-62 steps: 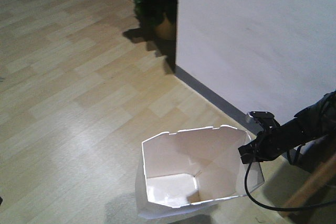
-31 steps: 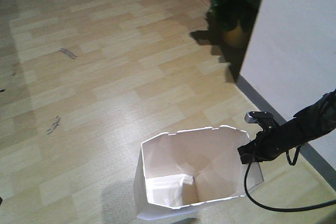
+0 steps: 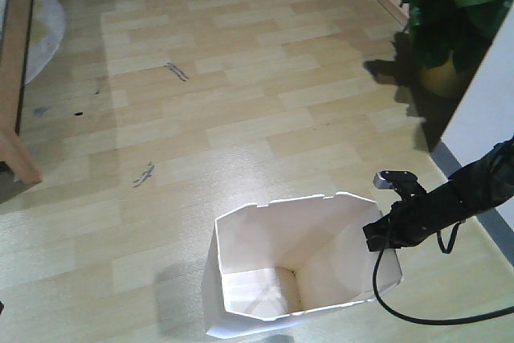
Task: Move trash bin to bedside with robot
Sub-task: 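Turn the base away from the desk carrying the bin in the right gripper, then drive along the bed holding the bin with the right gripper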
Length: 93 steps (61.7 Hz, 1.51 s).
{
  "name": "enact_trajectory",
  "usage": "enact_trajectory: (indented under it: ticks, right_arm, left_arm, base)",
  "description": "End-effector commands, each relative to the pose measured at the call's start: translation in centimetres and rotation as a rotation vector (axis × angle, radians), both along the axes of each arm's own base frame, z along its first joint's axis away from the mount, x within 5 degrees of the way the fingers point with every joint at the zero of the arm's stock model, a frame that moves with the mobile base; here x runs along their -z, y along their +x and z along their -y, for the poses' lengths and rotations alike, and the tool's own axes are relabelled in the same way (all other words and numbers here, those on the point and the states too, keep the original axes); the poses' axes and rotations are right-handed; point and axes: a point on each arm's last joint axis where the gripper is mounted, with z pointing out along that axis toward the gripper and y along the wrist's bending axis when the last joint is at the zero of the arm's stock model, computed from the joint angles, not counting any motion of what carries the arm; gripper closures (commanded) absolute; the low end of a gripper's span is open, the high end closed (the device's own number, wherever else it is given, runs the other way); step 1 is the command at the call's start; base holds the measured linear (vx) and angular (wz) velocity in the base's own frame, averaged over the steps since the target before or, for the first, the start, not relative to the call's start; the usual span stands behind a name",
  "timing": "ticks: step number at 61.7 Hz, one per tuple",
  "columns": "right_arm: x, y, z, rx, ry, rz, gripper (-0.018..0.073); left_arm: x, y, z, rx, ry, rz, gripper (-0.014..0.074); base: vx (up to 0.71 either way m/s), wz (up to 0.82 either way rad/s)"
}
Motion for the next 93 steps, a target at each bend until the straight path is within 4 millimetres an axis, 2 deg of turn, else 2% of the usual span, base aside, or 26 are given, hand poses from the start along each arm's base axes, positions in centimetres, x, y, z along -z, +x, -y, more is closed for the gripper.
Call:
enact_trajectory:
  ticks: [1,44,93]
  right_arm:
    - [-3.33,0.84,-1.25,0.001,0.187,0.021,0.0564]
    - [-3.33,0.84,-1.25,0.000,0.187,0.022,0.0564]
    - [-3.33,0.84,-1.25,-0.002,0.187,0.022,0.0564]
  left_arm:
    - [-0.07,0.06,0.02,0.003,-0.011,0.064,0.0602]
    - [-0.07,0.06,0.02,0.003,-0.011,0.064,0.0602]
    - [-0.07,0.06,0.02,0.003,-0.011,0.064,0.0602]
  base:
    - [0.08,0.29]
    - [0.09,0.26]
    - [0.15,0.08]
